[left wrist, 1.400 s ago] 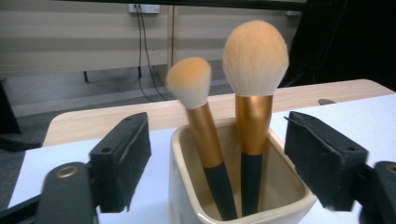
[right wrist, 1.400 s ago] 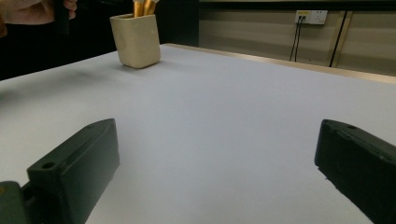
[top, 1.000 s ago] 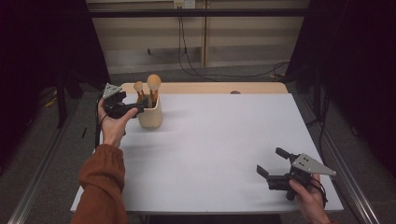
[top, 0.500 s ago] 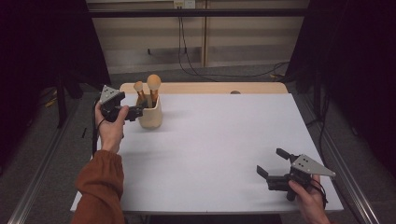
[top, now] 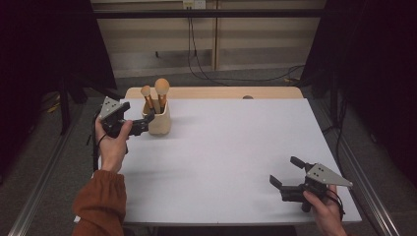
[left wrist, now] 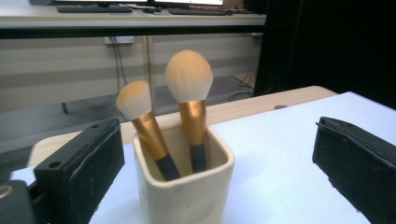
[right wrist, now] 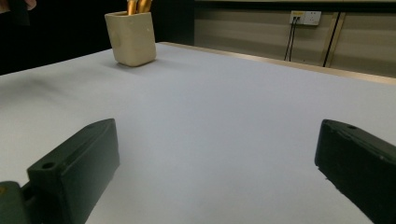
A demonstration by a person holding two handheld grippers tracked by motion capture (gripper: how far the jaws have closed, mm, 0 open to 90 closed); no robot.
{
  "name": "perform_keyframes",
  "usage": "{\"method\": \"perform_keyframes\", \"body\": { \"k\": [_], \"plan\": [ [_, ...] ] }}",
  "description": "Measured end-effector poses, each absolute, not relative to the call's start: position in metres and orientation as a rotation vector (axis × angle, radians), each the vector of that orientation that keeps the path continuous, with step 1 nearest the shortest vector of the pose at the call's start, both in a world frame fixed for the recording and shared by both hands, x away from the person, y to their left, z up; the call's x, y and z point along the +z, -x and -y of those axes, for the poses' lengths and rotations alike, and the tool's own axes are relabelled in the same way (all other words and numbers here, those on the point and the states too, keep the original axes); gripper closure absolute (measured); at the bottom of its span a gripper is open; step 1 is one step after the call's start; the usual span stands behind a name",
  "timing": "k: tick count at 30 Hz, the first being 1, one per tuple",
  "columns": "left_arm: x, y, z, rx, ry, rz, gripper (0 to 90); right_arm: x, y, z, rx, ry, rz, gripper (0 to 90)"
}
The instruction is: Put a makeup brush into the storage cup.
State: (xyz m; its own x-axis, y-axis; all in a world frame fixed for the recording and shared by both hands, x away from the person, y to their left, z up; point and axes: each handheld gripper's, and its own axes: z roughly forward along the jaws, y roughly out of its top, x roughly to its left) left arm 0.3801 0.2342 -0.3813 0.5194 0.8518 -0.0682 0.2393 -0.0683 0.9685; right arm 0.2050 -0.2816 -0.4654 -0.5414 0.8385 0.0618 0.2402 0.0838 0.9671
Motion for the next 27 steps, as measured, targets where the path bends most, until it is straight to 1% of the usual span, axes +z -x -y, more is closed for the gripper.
{"method": "perform_keyframes", "body": {
  "k": [1, 3, 5, 12, 14, 16, 22, 27],
  "plan": [
    [-0.383, -0.378, -0.233, 0.638, -1.606, -0.947, 1.7, -0.466, -0.205, 0.282, 1.472, -1.06, -1.847, 0.0],
    [-0.386, -0.373, -0.231, 0.647, -1.612, -0.941, 1.7, -0.466, -0.205, 0.283, 1.475, -1.065, -1.841, 0.0],
    [-0.386, -0.368, -0.229, 0.627, -1.612, -0.926, 1.7, -0.465, -0.205, 0.283, 1.474, -1.064, -1.836, 0.0],
    [-0.379, -0.345, -0.233, 0.625, -1.591, -0.904, 1.6, -0.465, -0.204, 0.283, 1.472, -1.061, -1.839, 0.0],
    [-0.382, -0.339, -0.235, 0.638, -1.589, -0.904, 1.5, -0.465, -0.204, 0.283, 1.473, -1.063, -1.838, 0.0],
    [-0.387, -0.332, -0.236, 0.622, -1.571, -0.893, 1.6, -0.465, -0.204, 0.283, 1.474, -1.063, -1.84, 0.0],
    [-0.393, -0.317, -0.236, 0.641, -1.602, -0.883, 1.7, -0.465, -0.203, 0.284, 1.47, -1.066, -1.835, 0.0],
    [-0.4, -0.306, -0.237, 0.606, -1.601, -0.899, 1.7, -0.464, -0.202, 0.287, 1.466, -1.073, -1.827, 0.0]
  ]
}}
